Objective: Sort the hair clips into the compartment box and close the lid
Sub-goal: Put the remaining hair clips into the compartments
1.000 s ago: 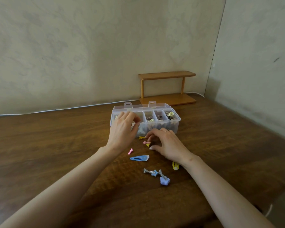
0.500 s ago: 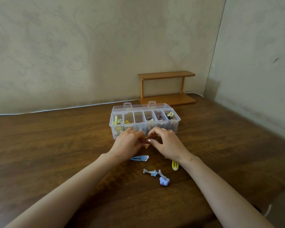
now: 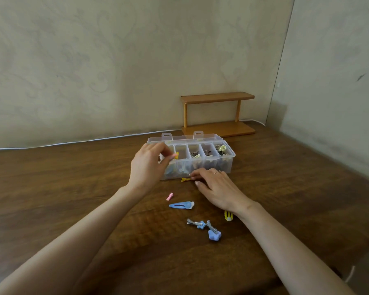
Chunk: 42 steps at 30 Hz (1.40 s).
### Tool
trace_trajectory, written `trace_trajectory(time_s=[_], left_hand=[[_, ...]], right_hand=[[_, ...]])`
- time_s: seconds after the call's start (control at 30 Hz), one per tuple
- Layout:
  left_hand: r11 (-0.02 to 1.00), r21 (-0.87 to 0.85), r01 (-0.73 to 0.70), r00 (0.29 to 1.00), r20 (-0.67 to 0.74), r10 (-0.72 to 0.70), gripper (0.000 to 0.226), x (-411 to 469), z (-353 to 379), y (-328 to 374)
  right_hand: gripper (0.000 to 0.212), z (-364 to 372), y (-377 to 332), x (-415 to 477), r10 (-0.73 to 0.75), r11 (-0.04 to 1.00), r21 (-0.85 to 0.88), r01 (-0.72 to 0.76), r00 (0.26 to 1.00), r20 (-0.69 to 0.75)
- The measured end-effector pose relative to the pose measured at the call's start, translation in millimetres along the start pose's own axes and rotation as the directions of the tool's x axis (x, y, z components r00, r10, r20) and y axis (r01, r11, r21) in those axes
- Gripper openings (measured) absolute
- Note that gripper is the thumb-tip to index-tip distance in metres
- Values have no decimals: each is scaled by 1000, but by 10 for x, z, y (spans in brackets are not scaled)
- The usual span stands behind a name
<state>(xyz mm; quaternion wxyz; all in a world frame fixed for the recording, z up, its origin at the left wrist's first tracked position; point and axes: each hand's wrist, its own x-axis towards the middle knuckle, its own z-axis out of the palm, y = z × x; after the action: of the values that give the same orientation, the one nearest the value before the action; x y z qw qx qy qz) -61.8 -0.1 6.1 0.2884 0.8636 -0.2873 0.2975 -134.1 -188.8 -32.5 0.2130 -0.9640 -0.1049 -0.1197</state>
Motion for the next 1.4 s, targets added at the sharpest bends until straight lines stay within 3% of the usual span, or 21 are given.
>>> trace_trajectory(time_s=[0.17, 0.37, 0.53, 0.67, 0.8, 1.03, 1.27, 1.4], left_hand=[[988, 58, 142, 990, -12, -142, 14, 337, 157, 42], [987, 66, 149, 985, 81, -155, 15, 491, 371, 78], [996, 58, 74, 997, -6, -74, 12, 325, 300, 48], [993, 60, -105, 994, 0, 105, 6, 149, 204, 62], [982, -34, -187, 976, 109, 190, 7, -45, 157, 156], [998, -5, -64, 914, 402, 61, 19, -204, 258, 169], [998, -70, 5, 879, 476, 29, 21, -230, 329, 178], [997, -77, -4, 903, 429, 37, 19, -238, 319, 212]], right_hand=[[31, -29, -18, -16, -12, 1000, -5, 12, 997, -73], [28, -16, -2, -18, -36, 996, -84, 29, 996, -81], [26, 9, 12, -3, -8, 988, -157, -6, 996, -87], [14, -15, 2, -3, -5, 990, -143, -10, 994, -107], [10, -26, 2, -11, -1, 993, -118, -10, 995, -99], [11, -29, -22, -9, -31, 997, -80, 22, 993, -113], [10, -31, -23, -20, -22, 996, 82, 32, 991, -129], [20, -1, 10, -7, -12, 984, 175, 43, 985, -173]])
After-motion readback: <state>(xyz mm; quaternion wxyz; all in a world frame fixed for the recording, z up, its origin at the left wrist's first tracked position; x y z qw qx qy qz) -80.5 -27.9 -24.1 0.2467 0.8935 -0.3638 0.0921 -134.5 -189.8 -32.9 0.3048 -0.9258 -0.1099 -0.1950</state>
